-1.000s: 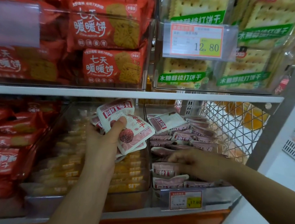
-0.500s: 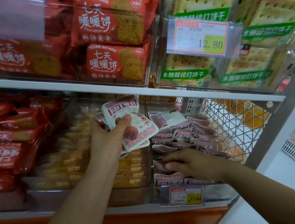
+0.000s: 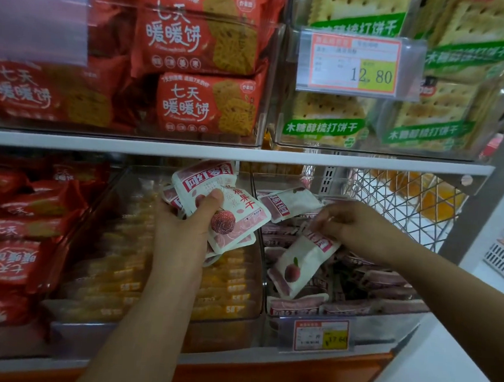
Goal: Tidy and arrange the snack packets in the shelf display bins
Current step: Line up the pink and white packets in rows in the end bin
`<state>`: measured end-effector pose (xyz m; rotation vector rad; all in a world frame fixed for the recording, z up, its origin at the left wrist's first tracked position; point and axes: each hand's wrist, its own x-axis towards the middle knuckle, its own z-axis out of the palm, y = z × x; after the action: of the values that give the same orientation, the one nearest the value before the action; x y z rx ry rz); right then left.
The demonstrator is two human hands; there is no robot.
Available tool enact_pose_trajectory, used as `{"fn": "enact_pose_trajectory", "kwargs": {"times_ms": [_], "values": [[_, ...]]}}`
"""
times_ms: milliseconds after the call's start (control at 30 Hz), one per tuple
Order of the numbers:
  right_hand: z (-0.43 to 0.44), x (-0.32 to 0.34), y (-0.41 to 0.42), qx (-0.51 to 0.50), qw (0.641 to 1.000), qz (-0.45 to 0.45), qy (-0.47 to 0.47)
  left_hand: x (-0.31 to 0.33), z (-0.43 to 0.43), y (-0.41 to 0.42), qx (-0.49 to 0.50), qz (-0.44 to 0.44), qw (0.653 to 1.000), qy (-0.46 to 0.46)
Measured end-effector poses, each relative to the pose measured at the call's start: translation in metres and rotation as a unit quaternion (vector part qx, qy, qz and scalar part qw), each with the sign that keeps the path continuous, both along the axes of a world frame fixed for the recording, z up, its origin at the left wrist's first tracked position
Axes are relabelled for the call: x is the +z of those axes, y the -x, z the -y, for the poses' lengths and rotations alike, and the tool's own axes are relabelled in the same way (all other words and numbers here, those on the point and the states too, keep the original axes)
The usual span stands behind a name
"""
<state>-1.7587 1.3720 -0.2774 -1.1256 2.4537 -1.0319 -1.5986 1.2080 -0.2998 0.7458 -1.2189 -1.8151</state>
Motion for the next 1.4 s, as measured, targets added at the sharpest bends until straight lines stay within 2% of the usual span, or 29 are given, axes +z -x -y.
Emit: {"fn": "enact_pose_trajectory", "kwargs": {"times_ms": [100,133,233,267,433,500,567,633,733,833,933,1133,1400], "values": [[-0.001,0.010,-0.006,0.051,0.979,0.193,-0.034,-0.002,-0.001,0.002,-0.002,0.000,1.000,-0.002],[-0.003,0.011,-0.007,0.083,0.976,0.191,-0.058,-0.002,-0.001,0.002,-0.002,-0.001,1.000,-0.004],[-0.005,0.010,-0.009,0.146,0.976,0.066,-0.150,-0.003,-0.001,0.002,-0.002,-0.001,1.000,-0.003],[-0.005,0.007,-0.009,0.152,0.973,0.058,-0.165,-0.003,-0.002,0.002,-0.002,-0.001,1.000,-0.002],[-0.003,0.002,-0.009,0.182,0.961,0.119,-0.169,-0.001,-0.001,0.000,-0.004,-0.002,1.000,0.002],[0.000,0.000,-0.010,0.182,0.963,0.057,-0.189,-0.001,0.001,0.000,-0.003,-0.004,1.000,0.000],[0.007,-0.009,-0.012,0.176,0.953,-0.107,-0.221,-0.001,0.001,0.000,-0.002,-0.007,1.000,-0.003],[0.012,-0.021,-0.013,0.177,0.926,-0.253,-0.218,-0.002,0.002,0.000,-0.002,-0.009,1.000,-0.004],[0.011,-0.026,-0.009,0.208,0.917,-0.308,-0.147,-0.002,0.001,0.000,-0.002,-0.012,1.000,-0.004],[0.007,-0.003,-0.010,0.199,0.932,-0.287,-0.096,-0.002,0.002,-0.001,0.000,-0.016,1.000,-0.005],[0.002,0.014,-0.015,0.191,0.942,-0.247,-0.120,-0.002,0.002,0.001,-0.002,-0.020,1.000,-0.008],[0.000,0.004,-0.020,0.224,0.950,-0.154,-0.151,-0.004,-0.001,0.003,0.001,-0.015,1.000,-0.009],[0.011,-0.021,-0.033,0.246,0.943,-0.068,-0.211,-0.007,-0.001,0.003,0.000,-0.014,1.000,-0.008]]}}
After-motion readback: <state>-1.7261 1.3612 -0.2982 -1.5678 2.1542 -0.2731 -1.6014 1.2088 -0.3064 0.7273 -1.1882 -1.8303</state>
